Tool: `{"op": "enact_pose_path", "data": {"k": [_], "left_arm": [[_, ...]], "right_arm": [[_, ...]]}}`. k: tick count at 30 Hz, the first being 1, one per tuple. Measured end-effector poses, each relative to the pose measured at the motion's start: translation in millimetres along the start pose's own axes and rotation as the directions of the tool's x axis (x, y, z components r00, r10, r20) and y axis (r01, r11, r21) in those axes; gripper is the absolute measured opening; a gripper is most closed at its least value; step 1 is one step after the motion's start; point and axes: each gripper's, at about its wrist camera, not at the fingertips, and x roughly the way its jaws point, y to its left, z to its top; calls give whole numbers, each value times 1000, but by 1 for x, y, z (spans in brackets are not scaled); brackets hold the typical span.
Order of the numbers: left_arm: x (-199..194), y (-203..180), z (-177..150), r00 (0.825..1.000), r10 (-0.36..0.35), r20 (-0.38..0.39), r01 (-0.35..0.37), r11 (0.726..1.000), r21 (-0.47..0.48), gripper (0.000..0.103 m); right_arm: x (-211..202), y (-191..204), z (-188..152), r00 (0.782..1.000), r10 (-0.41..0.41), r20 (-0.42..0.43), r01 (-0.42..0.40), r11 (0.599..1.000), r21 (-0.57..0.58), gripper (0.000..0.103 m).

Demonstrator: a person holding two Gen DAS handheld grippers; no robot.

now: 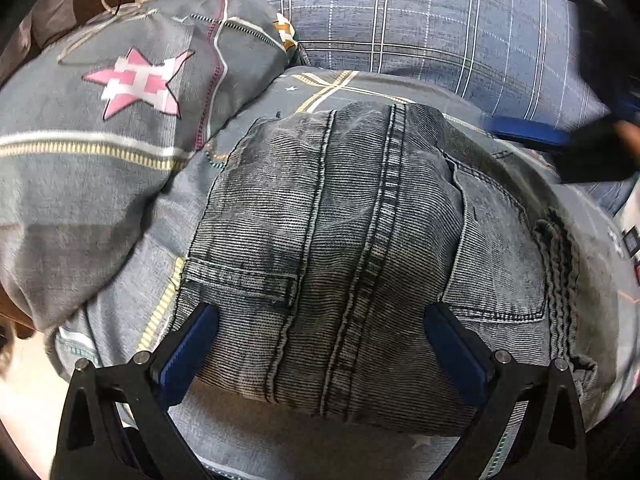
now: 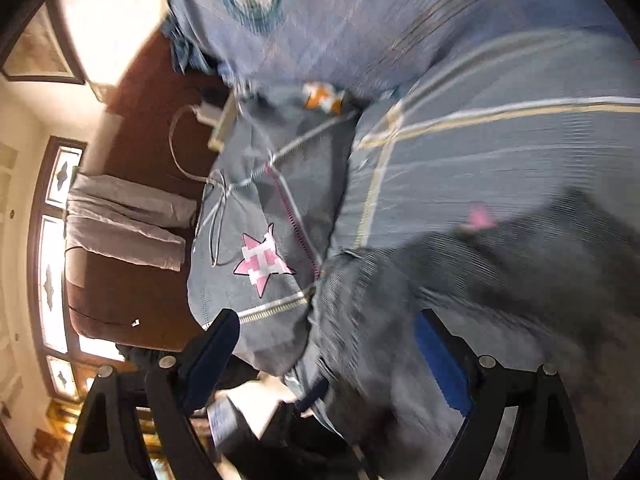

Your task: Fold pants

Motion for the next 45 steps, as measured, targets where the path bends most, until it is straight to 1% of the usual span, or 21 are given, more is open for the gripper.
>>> {"op": "enact_pose_path", "data": {"k": [2, 4, 5, 6, 8, 9, 11, 12, 14, 15, 16, 18, 20, 23, 27, 30, 33, 36, 37, 40, 45], "left_arm": [[1, 4, 2, 1000, -2, 8, 2, 1000, 4, 103], [-4, 9, -2, 1000, -11, 12, 11, 1000, 12, 103], [-5, 12, -2, 1000, -21, 21, 21, 1000, 12, 103], [-6, 13, -2, 999, -30, 23, 30, 1000, 9, 103], [-8, 14, -3, 999, -36, 25, 36, 999, 5, 103], [-14, 16, -3, 998, -46, 36, 46, 999, -5, 103], [-24, 25, -2, 995, -66, 72, 69, 997, -33, 103], [-31, 28, -1, 993, -76, 89, 80, 996, -49, 103], [-42, 35, 1, 990, -70, 125, 80, 994, -71, 103], [-51, 38, 0, 988, -60, 140, 72, 994, -80, 103], [-63, 42, -3, 985, -56, 163, 71, 994, -85, 103], [-81, 48, -10, 978, -30, 206, 51, 994, -96, 103], [-96, 54, -19, 976, -14, 219, 41, 992, -123, 103], [-106, 60, -30, 978, -27, 208, 65, 982, -178, 103], [-111, 56, -48, 983, -57, 175, 93, 974, -206, 103], [-115, 51, -58, 984, -70, 161, 105, 971, -216, 103], [-114, 45, -67, 986, -83, 143, 115, 966, -231, 103], [-110, 36, -70, 989, -88, 122, 115, 967, -229, 103], [-110, 31, -70, 989, -94, 118, 118, 969, -219, 103], [-108, 23, -70, 989, -89, 120, 110, 977, -185, 103], [-98, 27, -71, 991, -84, 104, 103, 976, -191, 103]], "right_arm": [[34, -6, 12, 998, 0, -56, 0, 1000, 0, 91], [72, -34, 13, 987, -78, -137, 87, 995, 58, 92], [68, -33, 13, 994, -60, -90, 65, 997, 48, 93], [64, -27, 13, 994, -49, -94, 53, 998, 45, 92], [51, -16, 8, 993, -74, -90, 77, 997, 29, 92], [43, -8, 4, 995, -66, -77, 67, 998, -1, 92], [29, 4, -9, 998, -4, -62, 1, 999, -45, 92], [28, 2, -13, 999, -3, -53, 1, 999, -42, 93], [47, -19, -18, 991, -84, -102, 82, 996, -16, 93], [56, -33, -19, 987, -92, -135, 94, 996, 10, 93], [50, -39, -19, 995, -45, -93, 49, 998, 36, 93], [34, -26, -21, 994, -61, -93, 66, 996, 53, 93], [11, -4, -30, 997, -51, -53, 49, 998, -44, 93], [-27, 16, -66, 999, -34, -4, 33, 989, -146, 93], [-59, 3, -120, 998, -31, 56, 41, 981, -191, 93], [-79, -24, -161, 991, -66, 112, 87, 977, -194, 93], [-103, -37, -201, 956, -122, 266, 186, 955, -231, 93], [-121, -33, -222, 892, -210, 401, 340, 895, -289, 93], [-125, -31, -225, 876, -222, 429, 368, 882, -295, 93], [-140, -30, -228, 830, -230, 508, 414, 864, -286, 93], [-151, -40, -223, 791, -250, 558, 438, 868, -233, 93]]}}
